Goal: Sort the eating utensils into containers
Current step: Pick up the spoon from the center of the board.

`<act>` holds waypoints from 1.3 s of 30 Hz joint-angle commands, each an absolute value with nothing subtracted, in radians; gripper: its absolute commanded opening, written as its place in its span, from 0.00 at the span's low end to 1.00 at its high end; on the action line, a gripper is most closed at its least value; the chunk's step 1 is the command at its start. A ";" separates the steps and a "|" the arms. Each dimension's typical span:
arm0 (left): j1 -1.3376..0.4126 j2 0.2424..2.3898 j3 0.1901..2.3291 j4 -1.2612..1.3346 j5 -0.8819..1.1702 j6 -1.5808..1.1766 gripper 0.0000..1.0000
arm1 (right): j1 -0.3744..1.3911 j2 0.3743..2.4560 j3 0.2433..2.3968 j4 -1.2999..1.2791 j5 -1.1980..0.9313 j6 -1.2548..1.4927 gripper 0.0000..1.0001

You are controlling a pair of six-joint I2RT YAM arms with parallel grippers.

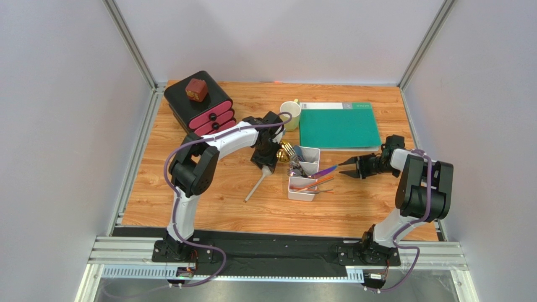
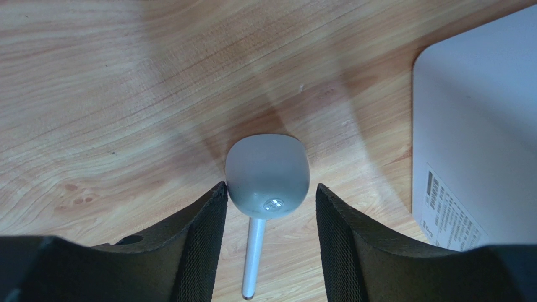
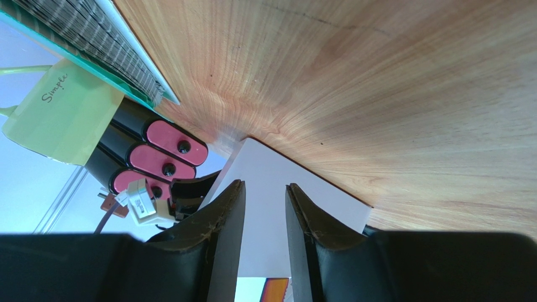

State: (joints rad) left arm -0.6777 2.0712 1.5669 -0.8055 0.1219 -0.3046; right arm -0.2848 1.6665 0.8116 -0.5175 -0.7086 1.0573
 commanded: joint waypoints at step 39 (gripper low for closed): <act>-0.673 1.933 1.493 -0.784 0.146 -0.239 0.00 | -0.293 1.670 0.841 -0.518 -0.709 1.058 0.35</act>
